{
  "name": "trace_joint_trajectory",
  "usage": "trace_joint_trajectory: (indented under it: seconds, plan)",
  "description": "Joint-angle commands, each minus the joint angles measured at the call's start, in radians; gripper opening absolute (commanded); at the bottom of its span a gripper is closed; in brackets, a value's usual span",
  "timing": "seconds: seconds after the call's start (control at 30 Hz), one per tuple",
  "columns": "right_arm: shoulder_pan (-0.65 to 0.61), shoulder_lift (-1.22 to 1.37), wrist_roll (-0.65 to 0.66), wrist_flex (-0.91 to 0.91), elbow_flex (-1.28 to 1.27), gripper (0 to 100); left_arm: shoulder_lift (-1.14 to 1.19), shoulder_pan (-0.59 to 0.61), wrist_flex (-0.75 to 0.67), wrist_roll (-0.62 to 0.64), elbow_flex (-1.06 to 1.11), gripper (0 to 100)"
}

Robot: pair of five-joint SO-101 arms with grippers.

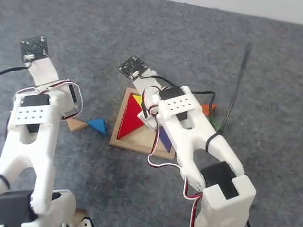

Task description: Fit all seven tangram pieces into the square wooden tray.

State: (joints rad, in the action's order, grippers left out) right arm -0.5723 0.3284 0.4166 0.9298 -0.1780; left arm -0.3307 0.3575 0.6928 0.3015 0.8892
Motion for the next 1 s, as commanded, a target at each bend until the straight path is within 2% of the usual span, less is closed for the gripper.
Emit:
trace_joint_trajectory:
  seconds: [0.0, 0.27, 0.4, 0.5, 0.73, 0.97]
  plan:
    - [0.039, -0.064, 0.011, 0.041, 0.04, 0.7, -0.046, -0.006, -0.021, -0.011, -0.024, 1]
    - [0.03, -0.159, 0.015, 0.143, 0.038, 0.7, -0.046, -0.006, -0.02, -0.011, -0.024, 1]
    - [-0.016, -0.165, 0.021, 0.171, 0.037, 0.7, -0.046, -0.006, -0.02, -0.011, -0.024, 1]
    - [-0.024, -0.136, 0.041, 0.139, 0.037, 0.7, -0.046, -0.005, -0.02, -0.011, -0.024, 1]
    - [0.074, 0.007, 0.08, -0.019, 0.044, 0.7, -0.046, -0.006, -0.02, -0.011, -0.024, 1]
    - [-0.024, 0.013, 0.083, -0.028, 0.057, 0.7, -0.046, -0.006, -0.02, -0.011, -0.024, 1]
